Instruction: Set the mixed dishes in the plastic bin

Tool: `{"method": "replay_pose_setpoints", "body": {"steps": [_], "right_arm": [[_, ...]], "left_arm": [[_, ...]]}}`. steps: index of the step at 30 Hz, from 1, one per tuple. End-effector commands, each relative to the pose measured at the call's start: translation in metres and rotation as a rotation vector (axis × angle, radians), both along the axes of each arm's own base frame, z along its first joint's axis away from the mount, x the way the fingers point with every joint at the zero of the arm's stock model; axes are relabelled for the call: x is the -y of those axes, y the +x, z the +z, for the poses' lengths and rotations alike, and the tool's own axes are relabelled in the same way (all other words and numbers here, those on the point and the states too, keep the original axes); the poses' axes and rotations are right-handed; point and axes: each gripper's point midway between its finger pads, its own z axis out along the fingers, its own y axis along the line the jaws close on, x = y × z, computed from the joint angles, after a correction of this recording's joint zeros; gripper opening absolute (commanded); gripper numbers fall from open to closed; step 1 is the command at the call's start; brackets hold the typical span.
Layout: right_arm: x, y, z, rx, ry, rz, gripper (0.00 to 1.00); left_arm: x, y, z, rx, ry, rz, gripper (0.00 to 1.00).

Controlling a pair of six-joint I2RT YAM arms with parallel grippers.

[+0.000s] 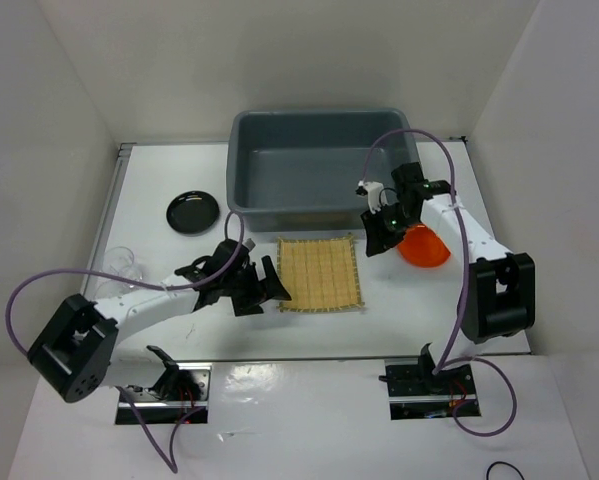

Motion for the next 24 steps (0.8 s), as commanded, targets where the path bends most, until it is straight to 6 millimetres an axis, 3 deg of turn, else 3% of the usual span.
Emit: {"method": "replay_pose_setpoints", "body": {"steps": [1,3,4,10,15,20,24], "right_arm": [[-0.02,0.014,0.013,0.178,0.011,0.078,0.22],[-0.031,0.005,0.004,0.196,-0.017,0.125,0.02],[-0.035,-0.002,0.005,0.208,-0.024,0.153,0.0],[-0.065,-0.032,-0.024,0.268,-0.104,0.31,0.0],[-0.068,-0.022,-0.039,0.278,-0.174,0.258,0.0],[-0.077,-0.03,-0.058,0.279,-0.25,0.248,0.0],[-0.065,-0.029,-0.08,0.262,-0.348,0.206,0.0]], "left_arm": [[0.015,0.015,0.002,0.021,-0.032,-0.013,1.0],[0.017,0.011,-0.002,0.009,-0.05,0.002,1.0],[0.017,0.012,0.0,0.019,-0.06,0.017,1.0],[0.009,0.006,-0.004,0.022,-0.094,0.072,1.0],[0.008,0.007,-0.007,0.027,-0.096,0.086,1.0],[0.018,0.01,-0.017,0.003,-0.127,0.074,1.0],[0.024,0.015,-0.018,-0.006,-0.13,0.066,1.0]]}}
